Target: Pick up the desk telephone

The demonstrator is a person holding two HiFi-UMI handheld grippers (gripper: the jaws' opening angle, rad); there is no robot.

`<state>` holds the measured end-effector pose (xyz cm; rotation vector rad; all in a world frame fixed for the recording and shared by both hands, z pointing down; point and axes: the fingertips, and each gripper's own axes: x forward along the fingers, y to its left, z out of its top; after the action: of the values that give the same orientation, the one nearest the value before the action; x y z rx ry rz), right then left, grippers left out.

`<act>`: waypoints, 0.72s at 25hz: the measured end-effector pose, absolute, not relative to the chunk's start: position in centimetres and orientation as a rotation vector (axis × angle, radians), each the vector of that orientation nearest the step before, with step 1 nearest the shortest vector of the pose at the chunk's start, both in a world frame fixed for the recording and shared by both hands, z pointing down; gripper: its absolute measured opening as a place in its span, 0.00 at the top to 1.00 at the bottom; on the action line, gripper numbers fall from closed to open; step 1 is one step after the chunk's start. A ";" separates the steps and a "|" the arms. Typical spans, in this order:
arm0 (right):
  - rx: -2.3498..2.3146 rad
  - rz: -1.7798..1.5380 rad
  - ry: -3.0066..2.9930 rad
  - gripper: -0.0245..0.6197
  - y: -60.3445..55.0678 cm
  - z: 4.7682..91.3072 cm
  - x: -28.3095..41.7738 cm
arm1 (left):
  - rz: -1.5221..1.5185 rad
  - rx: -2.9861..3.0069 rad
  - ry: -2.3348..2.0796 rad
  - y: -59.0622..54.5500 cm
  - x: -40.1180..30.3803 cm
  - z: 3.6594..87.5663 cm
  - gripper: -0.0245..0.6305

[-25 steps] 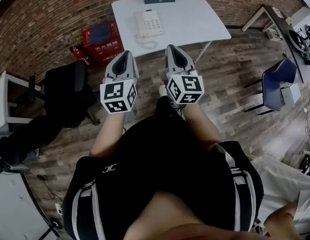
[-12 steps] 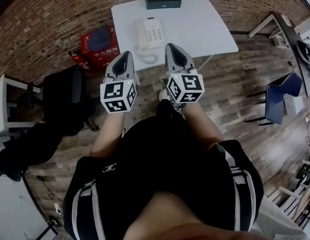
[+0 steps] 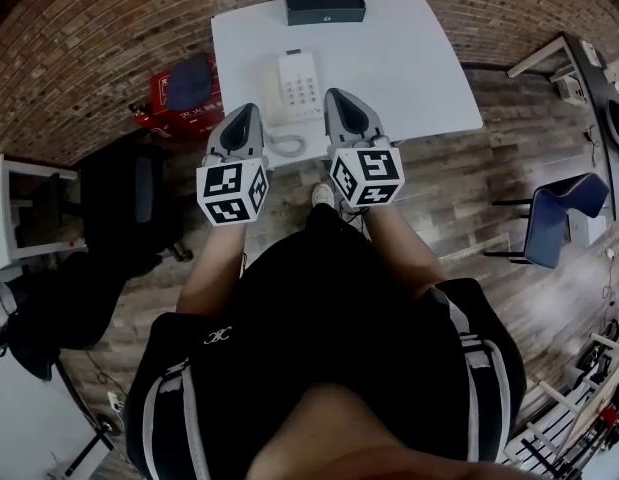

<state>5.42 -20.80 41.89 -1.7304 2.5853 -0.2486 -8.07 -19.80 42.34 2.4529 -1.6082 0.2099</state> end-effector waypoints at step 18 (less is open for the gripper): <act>-1.538 -0.469 2.836 0.96 -34.0 48.2 6.1 | 0.398 2.205 -1.575 -31.0 -7.2 49.3 0.96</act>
<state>6.14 -33.97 48.16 -1.5379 2.8356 -0.4691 -7.18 -31.05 49.26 2.2053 -1.5748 0.3975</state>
